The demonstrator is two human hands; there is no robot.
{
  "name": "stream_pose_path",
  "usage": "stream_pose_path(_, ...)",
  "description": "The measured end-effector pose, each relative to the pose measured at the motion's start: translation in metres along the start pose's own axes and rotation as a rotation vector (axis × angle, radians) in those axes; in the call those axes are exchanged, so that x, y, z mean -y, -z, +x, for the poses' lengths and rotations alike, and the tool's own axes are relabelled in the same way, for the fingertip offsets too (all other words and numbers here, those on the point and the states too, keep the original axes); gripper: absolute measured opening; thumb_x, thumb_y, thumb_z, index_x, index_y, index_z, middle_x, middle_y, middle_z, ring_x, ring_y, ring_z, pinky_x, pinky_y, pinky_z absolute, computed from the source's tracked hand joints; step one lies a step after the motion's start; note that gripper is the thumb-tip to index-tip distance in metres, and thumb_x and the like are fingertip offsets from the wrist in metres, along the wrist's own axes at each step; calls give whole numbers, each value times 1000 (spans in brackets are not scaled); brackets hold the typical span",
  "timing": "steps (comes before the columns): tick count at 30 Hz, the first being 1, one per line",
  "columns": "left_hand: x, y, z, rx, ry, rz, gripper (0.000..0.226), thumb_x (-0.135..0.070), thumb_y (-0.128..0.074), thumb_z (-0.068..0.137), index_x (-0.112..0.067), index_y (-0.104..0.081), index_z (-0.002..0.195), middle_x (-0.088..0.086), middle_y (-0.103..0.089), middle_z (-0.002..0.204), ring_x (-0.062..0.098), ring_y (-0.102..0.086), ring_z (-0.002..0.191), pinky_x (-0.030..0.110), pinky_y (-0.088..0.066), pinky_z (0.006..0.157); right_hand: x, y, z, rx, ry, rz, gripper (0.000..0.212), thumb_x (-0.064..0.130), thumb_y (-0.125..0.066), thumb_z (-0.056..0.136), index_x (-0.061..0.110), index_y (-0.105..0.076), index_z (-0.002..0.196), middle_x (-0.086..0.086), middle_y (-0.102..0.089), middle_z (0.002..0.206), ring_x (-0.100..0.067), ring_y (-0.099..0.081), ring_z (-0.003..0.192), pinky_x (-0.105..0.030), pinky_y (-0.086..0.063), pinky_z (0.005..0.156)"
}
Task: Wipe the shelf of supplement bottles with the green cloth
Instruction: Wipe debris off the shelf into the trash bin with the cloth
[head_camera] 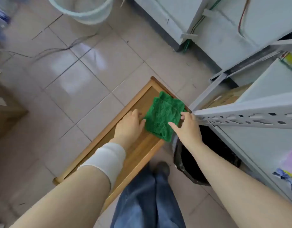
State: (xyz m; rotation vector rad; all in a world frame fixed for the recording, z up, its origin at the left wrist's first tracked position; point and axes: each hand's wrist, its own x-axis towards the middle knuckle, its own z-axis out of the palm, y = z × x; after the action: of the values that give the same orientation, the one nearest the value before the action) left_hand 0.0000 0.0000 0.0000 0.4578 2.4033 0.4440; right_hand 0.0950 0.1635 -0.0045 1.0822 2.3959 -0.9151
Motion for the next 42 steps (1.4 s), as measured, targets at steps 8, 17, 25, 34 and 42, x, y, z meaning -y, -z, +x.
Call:
stream_pose_path(8,15,-4,27,-71,-143,155,29,-34,-45,92,-15,-51,114,3,-57,110,23,-56,98,36,-52,73,9,-12,46,-230,220,-387,89,51,-70,68,6,-34,136,-14,-41,122,-29,-39,111,-34,-35,97)
stream_pose_path(17,13,-6,27,-75,-137,152,28,-32,-46,92,-14,-54,112,5,-56,111,23,-54,100,35,-50,76,14,-16,44,-20,61,-49,45,33,-71,76,15,-47,110,-9,-66,96,-28,-62,89,-32,-47,67)
stream_pose_path(25,2,-23,-15,-174,-114,-1,27,-31,-47,91,-14,-55,112,3,-59,110,18,-57,100,28,-50,78,-20,1,-8,154,-258,924,12,13,-59,84,24,-61,89,0,-66,93,-21,-68,90,-34,-55,70)
stream_pose_path(34,-47,-99,-86,101,-142,-179,20,-24,-47,91,-15,-56,107,3,-61,109,21,-58,100,36,-49,82,-143,39,-106,89,-669,1535,17,5,-54,86,11,-63,100,-7,-68,104,-22,-66,92,-35,-55,63)
stream_pose_path(42,-76,-207,-67,209,282,-483,55,-36,-52,90,-4,-37,132,15,-52,131,32,-50,119,38,-43,94,-238,15,-123,48,-602,1784,32,32,-69,69,14,-67,95,-9,-76,91,-26,-72,83,-44,-59,64)
